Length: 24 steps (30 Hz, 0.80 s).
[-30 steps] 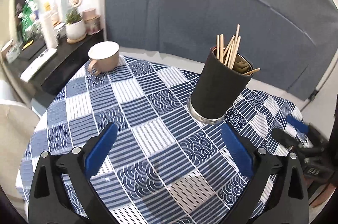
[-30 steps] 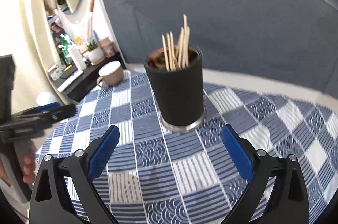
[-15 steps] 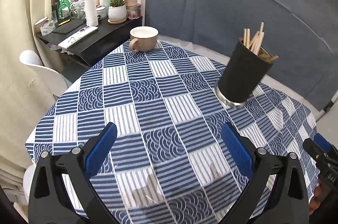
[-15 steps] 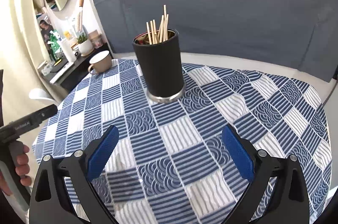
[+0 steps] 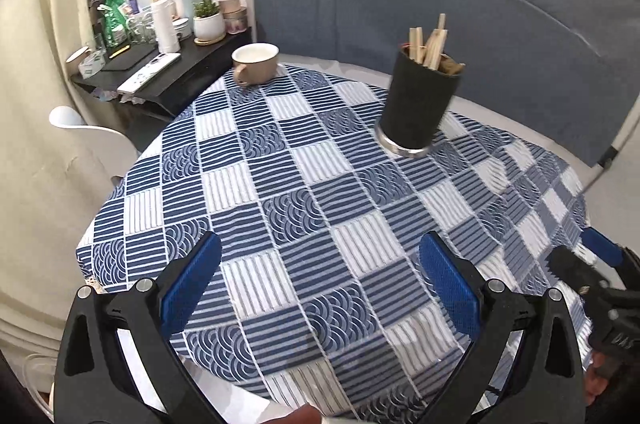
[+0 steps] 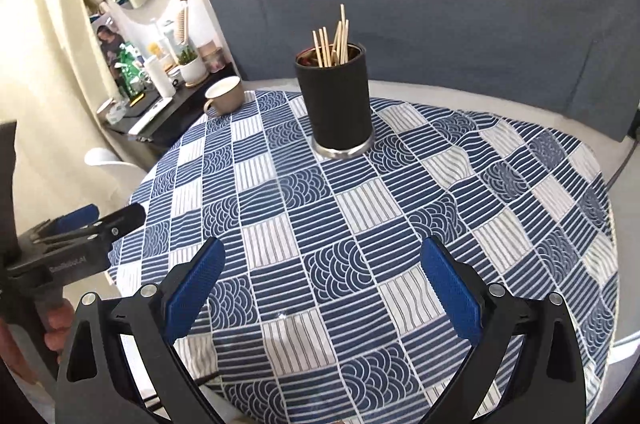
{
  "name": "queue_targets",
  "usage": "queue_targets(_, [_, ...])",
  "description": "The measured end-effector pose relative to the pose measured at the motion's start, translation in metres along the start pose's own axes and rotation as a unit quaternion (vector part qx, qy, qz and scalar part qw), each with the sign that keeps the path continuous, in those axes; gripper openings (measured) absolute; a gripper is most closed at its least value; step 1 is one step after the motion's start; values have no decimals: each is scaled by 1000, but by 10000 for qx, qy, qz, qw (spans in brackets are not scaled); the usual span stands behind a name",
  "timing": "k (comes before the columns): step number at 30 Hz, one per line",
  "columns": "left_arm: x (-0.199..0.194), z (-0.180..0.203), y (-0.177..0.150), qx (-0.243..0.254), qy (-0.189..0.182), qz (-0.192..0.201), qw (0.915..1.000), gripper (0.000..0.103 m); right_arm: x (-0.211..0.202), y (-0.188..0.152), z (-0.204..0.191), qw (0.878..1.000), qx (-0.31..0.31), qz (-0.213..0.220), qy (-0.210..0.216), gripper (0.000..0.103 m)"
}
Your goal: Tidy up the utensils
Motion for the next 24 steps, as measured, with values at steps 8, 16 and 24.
queue_targets(8, [-22,25,-11,369,-89,127,9992,97,-19,-8,4,9995,3,171,-278,95])
queue_targets(16, [-29,30,-18,540,-135,174,9983,97,-22,-14,7,9990,124,190,-391,95])
queue_targets(24, [-31,23,-25,357,-178,182,9990,97,-29,-16,7,9984,115,316,-462,95])
Point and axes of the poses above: each gripper's, at about its wrist camera, not at the fingertips, and x roughly the way its jaws point, z to its right, y to its top, the point moved 4 cm from there along x, roughly the way its jaws point, and after that the axes turned 11 degrees about -y, right-handed, at the moved point
